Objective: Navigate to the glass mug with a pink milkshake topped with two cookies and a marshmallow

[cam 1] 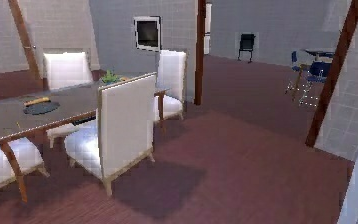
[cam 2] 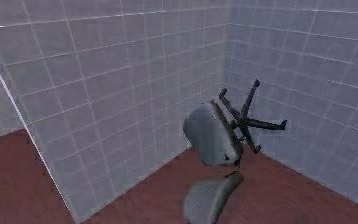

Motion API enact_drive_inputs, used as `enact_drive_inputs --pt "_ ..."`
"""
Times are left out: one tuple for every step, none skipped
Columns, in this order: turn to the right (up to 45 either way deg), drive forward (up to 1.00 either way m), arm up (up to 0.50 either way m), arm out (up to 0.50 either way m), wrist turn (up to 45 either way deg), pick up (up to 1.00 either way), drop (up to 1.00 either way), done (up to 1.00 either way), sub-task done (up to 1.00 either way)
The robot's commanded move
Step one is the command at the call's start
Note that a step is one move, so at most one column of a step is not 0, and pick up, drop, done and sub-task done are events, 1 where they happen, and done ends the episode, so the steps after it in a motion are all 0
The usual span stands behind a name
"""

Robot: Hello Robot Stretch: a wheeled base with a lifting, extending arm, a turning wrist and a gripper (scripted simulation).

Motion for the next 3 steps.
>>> enact_drive_inputs --pt "18.0 0.00 0.00 0.00 0.0 0.00 0.00 0.00 0.00" --pt "0.0 1.00 0.00 0.00 0.0 0.00 0.00 0.00 0.00" --pt "3.0 0.00 0.00 0.00 0.0 0.00 0.00 0.00 0.00"
